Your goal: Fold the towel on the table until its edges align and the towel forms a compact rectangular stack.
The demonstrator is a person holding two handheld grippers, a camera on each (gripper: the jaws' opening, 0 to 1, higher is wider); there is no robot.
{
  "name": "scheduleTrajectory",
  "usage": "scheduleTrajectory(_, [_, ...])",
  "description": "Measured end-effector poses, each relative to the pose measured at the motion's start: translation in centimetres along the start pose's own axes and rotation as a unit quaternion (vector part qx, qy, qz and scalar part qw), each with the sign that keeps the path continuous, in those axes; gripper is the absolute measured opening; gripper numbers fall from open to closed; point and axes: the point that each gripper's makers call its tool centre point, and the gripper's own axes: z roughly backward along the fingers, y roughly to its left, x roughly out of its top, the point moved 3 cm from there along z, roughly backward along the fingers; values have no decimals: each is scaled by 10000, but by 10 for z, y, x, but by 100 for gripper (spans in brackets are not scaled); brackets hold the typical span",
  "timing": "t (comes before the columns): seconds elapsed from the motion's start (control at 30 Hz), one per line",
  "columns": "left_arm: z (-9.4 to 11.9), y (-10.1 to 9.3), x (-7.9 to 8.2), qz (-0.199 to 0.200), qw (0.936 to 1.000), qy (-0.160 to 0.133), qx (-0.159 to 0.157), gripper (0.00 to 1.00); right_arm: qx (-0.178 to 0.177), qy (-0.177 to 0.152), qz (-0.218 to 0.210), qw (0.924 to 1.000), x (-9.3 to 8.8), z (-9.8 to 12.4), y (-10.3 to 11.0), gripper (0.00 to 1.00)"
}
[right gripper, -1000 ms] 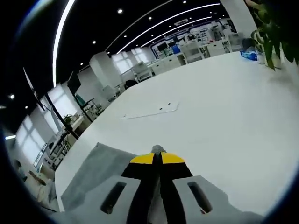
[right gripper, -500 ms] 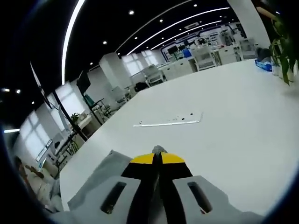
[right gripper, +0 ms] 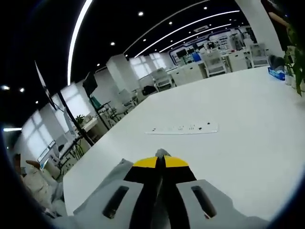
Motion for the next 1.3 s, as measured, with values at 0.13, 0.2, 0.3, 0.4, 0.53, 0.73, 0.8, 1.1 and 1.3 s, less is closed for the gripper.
scheduleTrajectory(0.13, [5,5,3,195,9997,-135,19,4,0,-7,-18,10000,2,1,8,0])
scheduleTrajectory(0.2, [9,8,5,260,9996,-134,23,4,-17,-3,-6,10000,3,1,11,0])
scheduleTrajectory(0.3, [15,12,5,289,9996,-52,41,4,-80,-27,-62,9999,5,2,14,0])
scheduleTrajectory(0.4, [22,15,5,427,9991,-40,1,4,-168,-41,-130,9998,8,1,19,0])
scheduleTrajectory(0.53, [30,22,-5,811,9966,175,-3,4,-193,14,-124,9997,9,-7,29,0])
scheduleTrajectory(0.73, [42,32,-11,1351,9908,7,-3,4,-198,48,-116,9997,10,-21,48,0])
scheduleTrajectory(0.8, [45,36,-15,1440,9896,25,22,4,-188,79,-103,9997,9,-28,55,0])
scheduleTrajectory(1.1, [59,54,-32,1720,9847,170,243,3,-292,160,-44,9994,6,-47,75,0])
scheduleTrajectory(1.3, [69,64,-36,1856,9821,111,314,3,-244,247,45,9994,8,-57,90,0])
